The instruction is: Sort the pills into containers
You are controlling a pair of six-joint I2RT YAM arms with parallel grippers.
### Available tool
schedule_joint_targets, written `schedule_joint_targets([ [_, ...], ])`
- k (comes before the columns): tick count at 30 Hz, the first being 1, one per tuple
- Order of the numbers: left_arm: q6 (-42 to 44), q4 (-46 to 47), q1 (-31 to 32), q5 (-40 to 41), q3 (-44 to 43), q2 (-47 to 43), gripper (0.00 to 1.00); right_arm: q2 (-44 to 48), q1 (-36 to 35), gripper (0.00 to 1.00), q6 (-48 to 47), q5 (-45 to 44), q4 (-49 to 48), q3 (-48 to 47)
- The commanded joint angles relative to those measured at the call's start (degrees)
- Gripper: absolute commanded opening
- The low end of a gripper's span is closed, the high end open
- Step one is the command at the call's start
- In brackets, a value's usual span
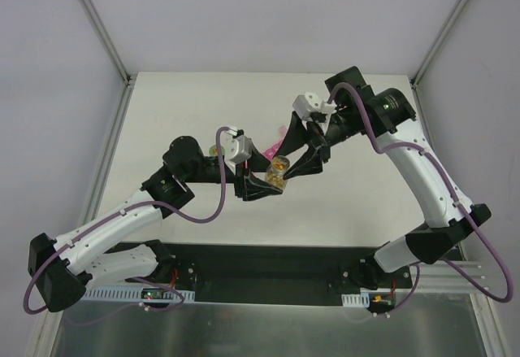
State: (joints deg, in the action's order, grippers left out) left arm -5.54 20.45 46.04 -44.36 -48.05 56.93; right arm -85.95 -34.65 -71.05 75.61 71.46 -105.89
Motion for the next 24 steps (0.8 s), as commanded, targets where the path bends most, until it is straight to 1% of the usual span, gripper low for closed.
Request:
schedule_joint_targets([
  [1, -1.3, 7.5, -0.5, 2.2, -0.2, -1.9, 0.10, 3.1, -0.4, 0.51, 4.8, 0.4, -3.7, 1.1],
  [5, -1.1, 8.0, -0.5, 3.7, 0.0, -2.2, 0.10, 3.8, -0.4, 0.50, 8.1, -1.0, -7.1, 3.0],
  [12, -0.3, 8.0, -0.5, 7.0, 0.2, -2.4, 0.10, 6.9, -0.6, 0.50, 16.5, -4.6, -18.6, 7.6],
  [16, 0.1, 7.9, -0.4, 8.2, 0.4, -2.6, 0.10, 7.7, -0.7, 0.49, 19.7, -5.7, -22.1, 8.7],
  [18, 0.4, 7.9, -0.4, 8.4, 0.4, -2.6, 0.10, 7.7, -0.8, 0.53, 20.3, -5.5, -22.4, 8.6],
  [19, 0.3, 7.8, -0.5, 8.2, 0.3, -2.6, 0.10, 7.6, -0.8, 0.57, 20.5, -5.2, -22.4, 8.5],
  [20, 0.4, 7.9, -0.5, 8.0, 0.3, -2.5, 0.10, 7.6, -0.8, 0.64, 20.5, -5.0, -22.3, 8.5],
  [21, 0.3, 7.8, -0.5, 7.5, 0.3, -2.4, 0.10, 7.6, -0.9, 0.66, 20.5, -4.3, -22.3, 8.4],
  [24, 0.3, 7.7, -0.5, 7.3, 0.3, -2.3, 0.10, 7.3, -0.9, 0.66, 20.9, -3.2, -22.3, 8.3],
])
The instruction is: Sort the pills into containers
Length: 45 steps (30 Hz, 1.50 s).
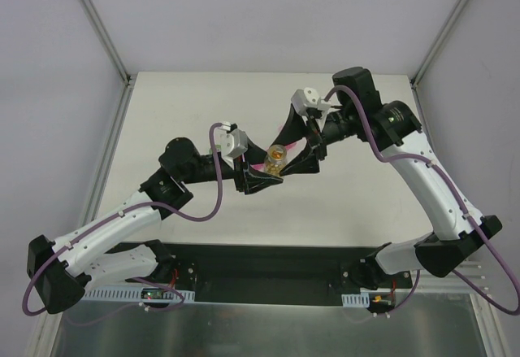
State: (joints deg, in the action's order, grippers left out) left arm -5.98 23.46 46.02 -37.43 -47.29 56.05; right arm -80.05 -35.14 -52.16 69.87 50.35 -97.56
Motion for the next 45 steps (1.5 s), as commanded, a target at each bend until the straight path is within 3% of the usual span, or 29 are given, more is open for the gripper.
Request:
schedule_joint_targets([
  [1, 0.8, 4.7, -0.4, 0.4, -0.4, -1.4, 0.10, 1.2, -0.4, 0.66, 2.2, 2.7, -1.4, -0.1],
  [21, 0.6, 2.8, -0.5, -1.8, -0.5, -0.3, 0.10, 0.2, -0.5, 0.66, 8.7, 0.1, -6.3, -1.0],
  [33, 1.5, 2.6, -0.5, 0.5, -0.2, -1.0, 0.10, 1.3, -0.5, 0.48, 9.5, -2.4, -7.5, 0.9],
  [45, 2.1, 5.2, -0.4, 6.7, 0.0, -1.8, 0.10, 2.0, -0.7, 0.42, 15.1, -9.7, -13.1, 2.5],
])
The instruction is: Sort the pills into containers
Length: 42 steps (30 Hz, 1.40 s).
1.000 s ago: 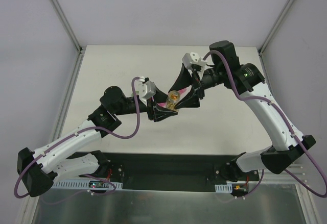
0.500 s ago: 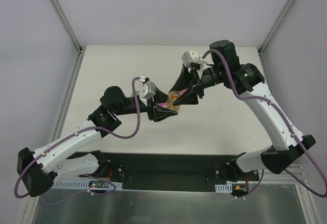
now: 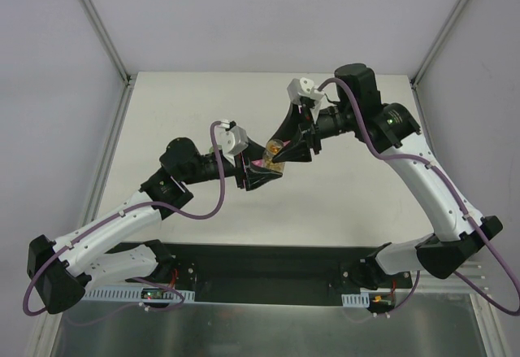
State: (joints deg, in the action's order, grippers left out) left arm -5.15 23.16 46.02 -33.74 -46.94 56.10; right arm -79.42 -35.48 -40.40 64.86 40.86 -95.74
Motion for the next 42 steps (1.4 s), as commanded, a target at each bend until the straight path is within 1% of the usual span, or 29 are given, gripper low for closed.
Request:
schedule_joint_targets([
  [1, 1.5, 5.7, -0.4, 3.7, -0.3, -1.8, 0.10, 1.5, -0.3, 0.41, 3.7, -5.4, -3.9, 0.7],
  [5, 1.7, 6.7, -0.4, 6.7, -0.1, -2.0, 0.10, 1.7, -0.5, 0.41, 6.6, -10.3, -6.0, 1.7],
  [8, 1.9, 8.0, -0.4, 9.0, 0.2, -2.3, 0.10, 1.6, -0.5, 0.41, 7.6, -12.1, -7.6, 2.6],
  [15, 0.5, 11.4, -0.4, 9.5, -0.2, -2.0, 0.10, 0.8, -0.9, 0.43, 10.6, -15.8, -11.6, 3.9],
  [21, -0.1, 14.8, -0.4, 12.2, 0.3, -2.6, 0.10, 0.1, -0.9, 0.43, 14.9, -18.8, -15.6, 4.7],
  [27, 0.8, 15.3, -0.4, 16.1, 0.5, -2.7, 0.10, -0.4, -1.3, 0.44, 17.8, -24.7, -16.9, 4.7],
  [32, 1.7, 13.5, -0.4, 16.9, 0.1, -1.6, 0.10, -0.6, -1.9, 0.45, 18.3, -28.4, -16.3, 5.1],
  [34, 2.1, 13.0, -0.3, 17.5, 0.1, -1.5, 0.10, -0.6, -2.0, 0.47, 17.9, -29.5, -15.9, 5.0],
  [36, 2.7, 11.8, -0.4, 17.7, -0.1, -1.5, 0.10, -0.7, -2.0, 0.53, 17.2, -29.5, -15.4, 5.0],
  [38, 3.3, 10.3, -0.4, 17.4, -0.5, -1.3, 0.10, -0.7, -1.9, 0.61, 16.7, -28.2, -14.8, 4.8],
  [42, 3.5, 8.7, -0.4, 15.5, -1.0, -0.9, 0.10, -0.6, -2.1, 0.73, 15.4, -25.7, -14.0, 4.3],
])
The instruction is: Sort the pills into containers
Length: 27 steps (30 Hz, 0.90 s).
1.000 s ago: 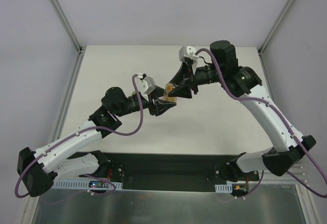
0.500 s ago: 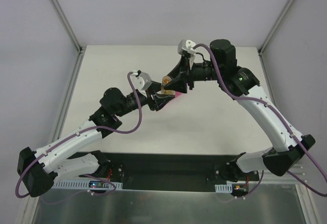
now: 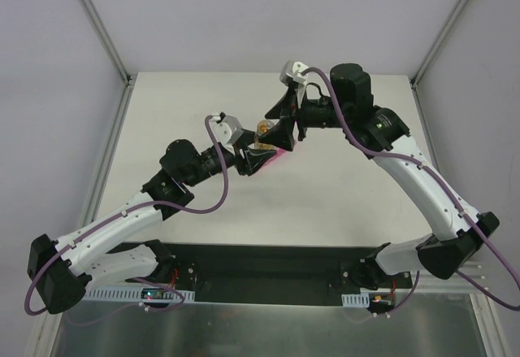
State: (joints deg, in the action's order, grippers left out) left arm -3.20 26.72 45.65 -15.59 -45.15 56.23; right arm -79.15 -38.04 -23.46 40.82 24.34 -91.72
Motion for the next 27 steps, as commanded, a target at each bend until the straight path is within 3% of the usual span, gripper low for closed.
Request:
schedule_joint_targets([
  [1, 1.5, 4.9, 0.1, -2.9, -2.8, -0.9, 0.10, -0.7, 0.5, 0.76, -2.3, -0.7, 2.7, 0.0],
  [5, 0.8, 4.2, 0.0, -6.5, -2.8, -1.1, 0.10, -0.7, 0.7, 0.96, -4.8, 4.3, 4.6, -2.7],
  [7, 0.6, 3.3, 0.0, -8.0, -3.2, -1.0, 0.10, -0.8, 1.1, 0.99, -6.4, 8.8, 6.2, -4.3],
  [16, -0.6, -1.2, -0.1, -14.5, -4.4, -2.1, 0.10, -0.1, 5.1, 0.97, -17.5, 24.0, 17.7, -13.9],
  [22, -1.6, -2.2, -0.4, -17.7, -4.7, -2.0, 0.10, 0.3, 5.0, 0.97, -21.7, 32.5, 23.6, -14.7],
  [27, -2.7, -1.0, -0.4, -20.4, -5.1, -1.3, 0.10, -0.4, 2.7, 0.98, -23.8, 30.5, 25.4, -12.9],
])
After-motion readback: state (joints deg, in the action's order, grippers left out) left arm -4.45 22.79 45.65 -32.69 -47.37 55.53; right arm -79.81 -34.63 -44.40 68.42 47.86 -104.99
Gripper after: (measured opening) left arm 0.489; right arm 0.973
